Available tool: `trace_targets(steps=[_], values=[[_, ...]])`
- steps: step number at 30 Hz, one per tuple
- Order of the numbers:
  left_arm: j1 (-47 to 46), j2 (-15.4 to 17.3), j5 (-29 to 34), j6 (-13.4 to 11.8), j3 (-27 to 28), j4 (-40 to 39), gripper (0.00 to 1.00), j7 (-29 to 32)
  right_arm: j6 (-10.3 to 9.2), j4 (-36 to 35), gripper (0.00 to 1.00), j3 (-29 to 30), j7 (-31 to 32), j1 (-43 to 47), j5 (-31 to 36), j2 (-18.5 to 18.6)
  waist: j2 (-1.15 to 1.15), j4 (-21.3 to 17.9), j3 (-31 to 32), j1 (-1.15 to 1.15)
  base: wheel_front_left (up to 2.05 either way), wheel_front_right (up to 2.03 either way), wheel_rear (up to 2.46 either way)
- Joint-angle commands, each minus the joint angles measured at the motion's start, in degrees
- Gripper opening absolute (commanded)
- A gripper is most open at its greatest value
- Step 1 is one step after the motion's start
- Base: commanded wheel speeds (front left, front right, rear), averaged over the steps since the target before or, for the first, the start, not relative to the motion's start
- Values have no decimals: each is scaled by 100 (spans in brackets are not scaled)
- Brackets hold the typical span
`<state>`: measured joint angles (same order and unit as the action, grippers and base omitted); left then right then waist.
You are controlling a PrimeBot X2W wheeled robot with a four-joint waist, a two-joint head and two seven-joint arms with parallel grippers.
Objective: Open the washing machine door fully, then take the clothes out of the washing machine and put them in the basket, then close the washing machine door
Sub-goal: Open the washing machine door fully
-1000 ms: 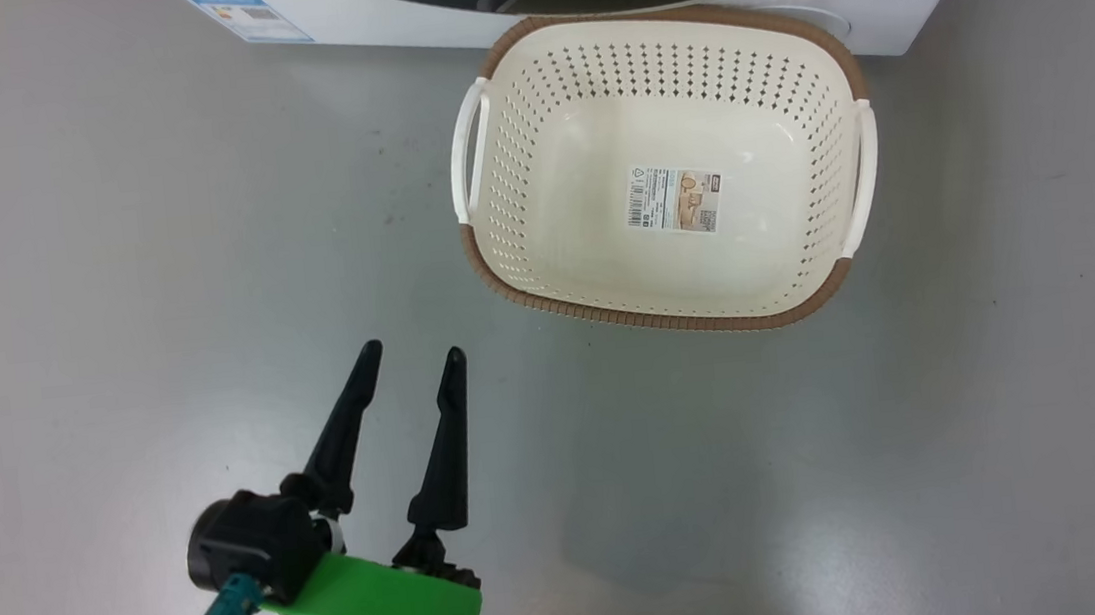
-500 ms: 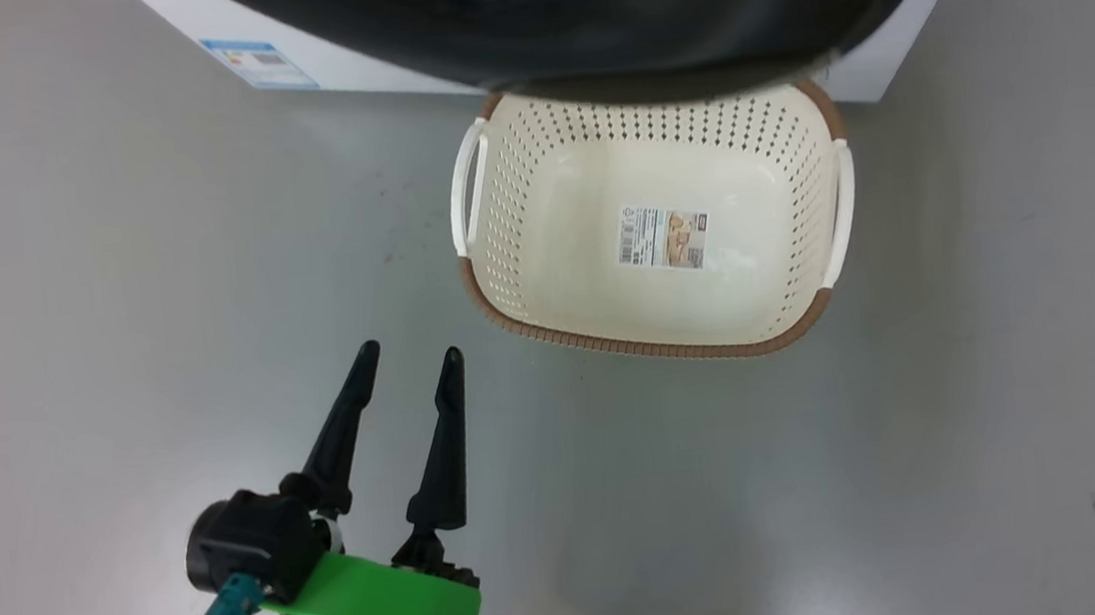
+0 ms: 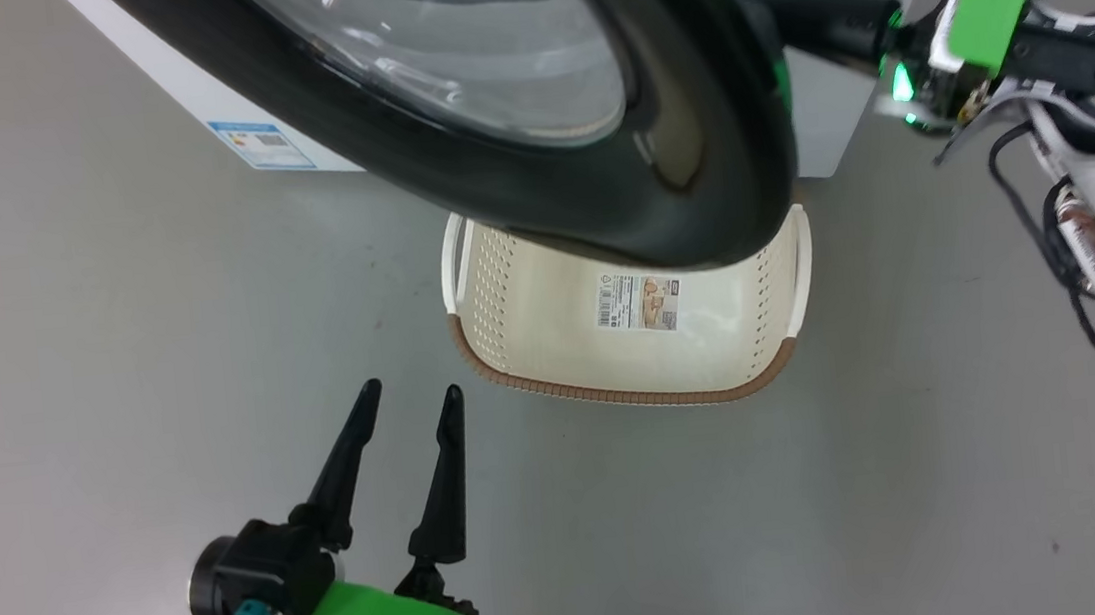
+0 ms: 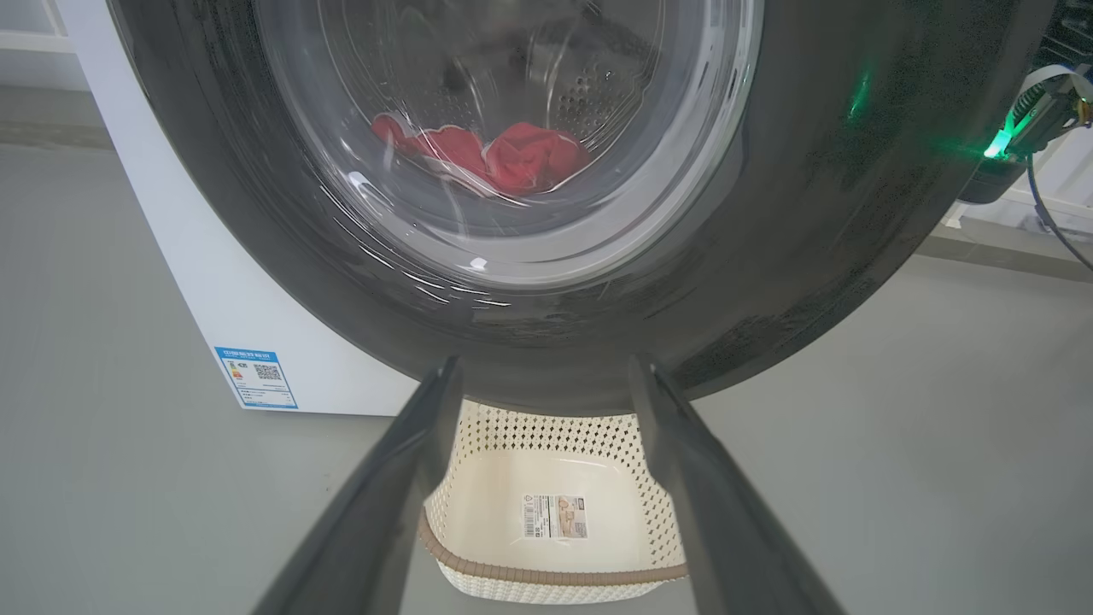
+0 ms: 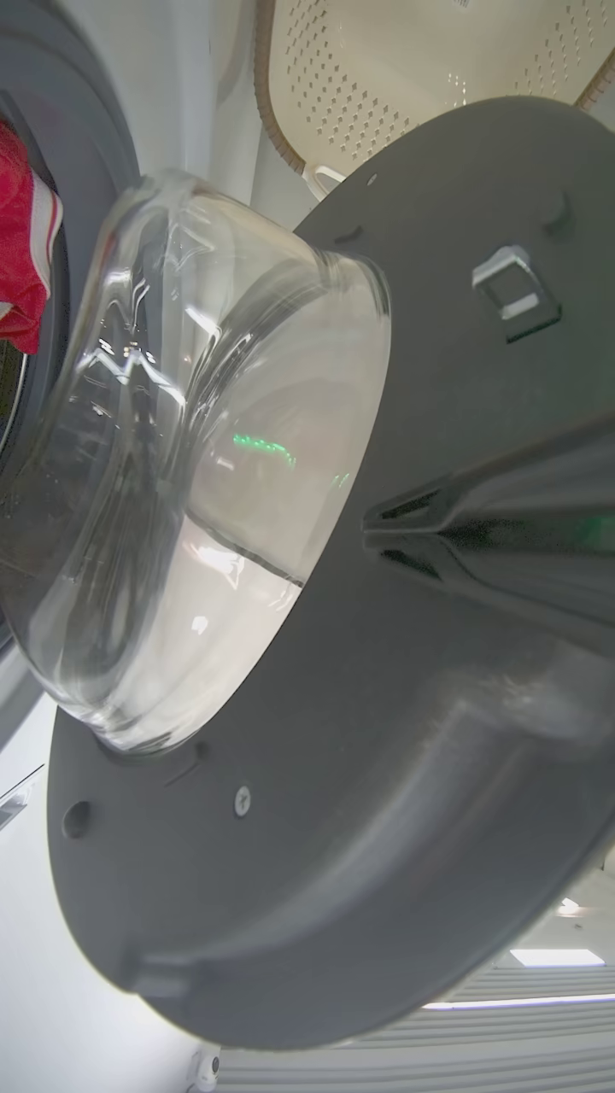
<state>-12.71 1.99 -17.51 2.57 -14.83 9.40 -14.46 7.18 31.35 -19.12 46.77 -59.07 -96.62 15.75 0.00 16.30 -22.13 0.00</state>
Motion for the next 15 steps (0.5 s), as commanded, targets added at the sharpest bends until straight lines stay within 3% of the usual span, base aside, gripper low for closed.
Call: trace_targets(steps=[1,13,14,15], values=[[82,88,80,15,207,-113,100,-54,31,-224,0,-61,76,150,36,-171,0,-39,77,0,0,0,0],[169,88,120,13,277,-137,100,-54,31,-422,0,16,-48,447,223,-241,0,-33,199,0,0,0,0],[182,88,126,13,291,-134,100,-54,31,-425,3,40,-82,469,242,-238,0,-38,221,0,0,0,0],[197,88,133,13,304,-129,100,-54,31,-434,19,66,-125,498,266,-230,0,-44,246,0,0,0,0]])
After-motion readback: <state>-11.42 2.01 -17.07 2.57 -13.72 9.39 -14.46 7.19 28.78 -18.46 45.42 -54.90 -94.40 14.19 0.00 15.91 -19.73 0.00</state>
